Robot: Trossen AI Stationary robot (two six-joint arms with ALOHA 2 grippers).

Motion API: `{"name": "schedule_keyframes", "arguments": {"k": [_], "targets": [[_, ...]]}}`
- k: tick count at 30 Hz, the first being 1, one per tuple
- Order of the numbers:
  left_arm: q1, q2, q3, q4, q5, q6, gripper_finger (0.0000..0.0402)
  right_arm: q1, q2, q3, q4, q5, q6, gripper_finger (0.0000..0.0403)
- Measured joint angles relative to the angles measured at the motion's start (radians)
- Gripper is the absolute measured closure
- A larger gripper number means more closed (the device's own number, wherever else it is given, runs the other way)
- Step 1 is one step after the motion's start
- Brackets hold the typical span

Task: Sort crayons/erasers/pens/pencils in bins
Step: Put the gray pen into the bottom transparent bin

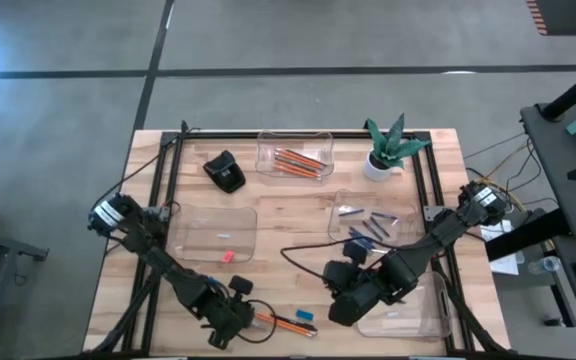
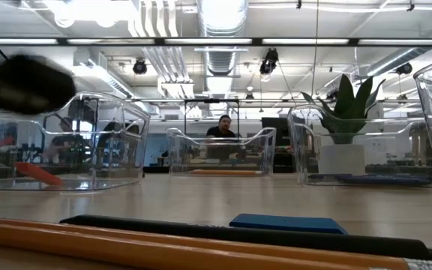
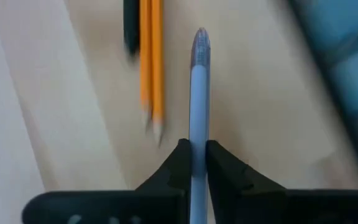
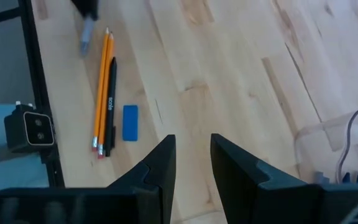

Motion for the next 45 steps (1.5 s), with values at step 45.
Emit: {"name": "schedule_keyframes", "arguments": {"k": [45], "targets": [[-0.033,-0.349,0.068,0.538,-0.544,0.599,0.0401,0.021,-0.141,0.023,0.056,0.241,-0.301,0.0280]]}}
